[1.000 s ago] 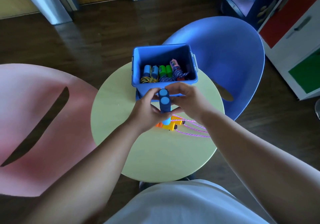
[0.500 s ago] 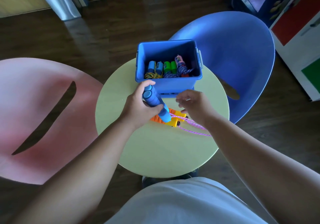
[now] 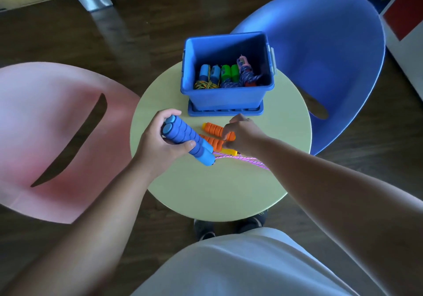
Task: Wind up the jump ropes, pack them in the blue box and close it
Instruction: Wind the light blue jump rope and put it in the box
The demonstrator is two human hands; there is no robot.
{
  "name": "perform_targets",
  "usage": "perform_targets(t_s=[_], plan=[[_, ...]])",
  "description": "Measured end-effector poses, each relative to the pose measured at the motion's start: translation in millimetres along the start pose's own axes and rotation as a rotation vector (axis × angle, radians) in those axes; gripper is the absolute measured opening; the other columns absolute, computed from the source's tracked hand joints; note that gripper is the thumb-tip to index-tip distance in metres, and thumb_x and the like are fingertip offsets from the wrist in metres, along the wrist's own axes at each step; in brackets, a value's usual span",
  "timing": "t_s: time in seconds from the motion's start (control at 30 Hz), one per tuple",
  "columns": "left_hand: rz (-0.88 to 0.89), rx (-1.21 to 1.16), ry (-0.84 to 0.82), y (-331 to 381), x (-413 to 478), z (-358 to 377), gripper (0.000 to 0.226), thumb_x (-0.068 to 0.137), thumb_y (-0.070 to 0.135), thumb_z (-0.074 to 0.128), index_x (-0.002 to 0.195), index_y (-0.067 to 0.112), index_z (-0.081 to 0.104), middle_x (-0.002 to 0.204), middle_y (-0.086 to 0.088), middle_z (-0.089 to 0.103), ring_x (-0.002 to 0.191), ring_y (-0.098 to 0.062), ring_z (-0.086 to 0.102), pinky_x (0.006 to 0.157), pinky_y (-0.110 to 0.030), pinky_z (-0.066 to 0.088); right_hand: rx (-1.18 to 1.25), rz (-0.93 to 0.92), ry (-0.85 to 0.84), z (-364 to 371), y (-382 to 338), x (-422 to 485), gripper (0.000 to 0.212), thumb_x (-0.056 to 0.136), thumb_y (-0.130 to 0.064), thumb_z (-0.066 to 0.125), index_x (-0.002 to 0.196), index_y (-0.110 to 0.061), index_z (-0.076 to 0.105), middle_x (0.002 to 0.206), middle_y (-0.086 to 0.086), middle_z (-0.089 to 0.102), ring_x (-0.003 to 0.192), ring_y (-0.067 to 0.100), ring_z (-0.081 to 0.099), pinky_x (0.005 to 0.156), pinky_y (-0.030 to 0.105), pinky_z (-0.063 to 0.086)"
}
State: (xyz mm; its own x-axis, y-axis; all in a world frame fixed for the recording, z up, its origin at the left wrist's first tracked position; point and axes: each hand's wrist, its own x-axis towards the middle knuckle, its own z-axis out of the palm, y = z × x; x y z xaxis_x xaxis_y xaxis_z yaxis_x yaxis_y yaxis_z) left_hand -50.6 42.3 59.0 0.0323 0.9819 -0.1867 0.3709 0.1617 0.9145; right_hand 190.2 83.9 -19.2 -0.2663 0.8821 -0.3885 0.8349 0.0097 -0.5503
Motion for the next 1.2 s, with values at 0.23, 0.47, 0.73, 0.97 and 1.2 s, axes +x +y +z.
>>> perform_targets(t_s=[0.23,0.47,0.73,0.97,1.2], plan=[[-0.056,-0.121,0.061,-4.5,-8.7,-8.4,0.064,0.072,-0.001,0.085,0.125,0.026,0.06,0.108,0.001,0.059,0.089,-0.017,0.067,0.07,-0.042,0.064,-0.29,0.017,-0.043,20.8,8.7,9.0,0.067,0.081,-0.029,0.074,0.14,-0.028,0.041,0.12,0.006,0.048,0.113,0.028,0.05,0.077,0.038,0.051],[-0.059,-0.099,0.13,-6.3,-5.4,-19.9,0.061,0.081,-0.009,0.079,0.13,0.016,0.054,0.103,0.008,0.058,0.083,-0.013,0.068,0.063,-0.031,0.063,-0.249,0.086,0.074,-14.6,67.1,2.4,0.05,0.077,-0.014,0.07,0.122,-0.027,0.051,0.124,0.0,0.057,0.109,0.03,0.051,0.076,0.033,0.042],[-0.041,-0.083,0.165,0.7,3.8,-25.3,0.06,0.082,-0.003,0.082,0.13,0.02,0.056,0.109,0.006,0.057,0.088,-0.017,0.07,0.068,-0.038,0.065,-0.225,0.14,0.089,-33.9,97.6,2.9,0.053,0.081,-0.022,0.079,0.126,-0.032,0.054,0.13,0.005,0.048,0.116,0.03,0.05,0.089,0.039,0.049],[-0.028,-0.092,0.12,13.7,12.0,-22.0,0.061,0.081,-0.003,0.083,0.132,0.016,0.056,0.109,0.007,0.056,0.084,-0.017,0.07,0.069,-0.044,0.066,-0.017,0.106,0.288,-42.6,94.8,-13.2,0.037,0.085,-0.025,0.077,0.119,-0.025,0.064,0.135,0.005,0.053,0.124,0.028,0.048,0.095,0.035,0.04],[0.07,-0.133,-0.106,44.0,23.7,3.4,0.06,0.068,0.009,0.086,0.12,0.027,0.061,0.11,-0.019,0.066,0.084,-0.026,0.069,0.066,-0.056,0.064,0.332,0.057,0.368,-75.5,35.8,-49.1,0.025,0.086,-0.007,0.068,0.103,-0.025,0.064,0.098,-0.011,0.069,0.085,0.015,0.066,0.084,0.038,0.056]])
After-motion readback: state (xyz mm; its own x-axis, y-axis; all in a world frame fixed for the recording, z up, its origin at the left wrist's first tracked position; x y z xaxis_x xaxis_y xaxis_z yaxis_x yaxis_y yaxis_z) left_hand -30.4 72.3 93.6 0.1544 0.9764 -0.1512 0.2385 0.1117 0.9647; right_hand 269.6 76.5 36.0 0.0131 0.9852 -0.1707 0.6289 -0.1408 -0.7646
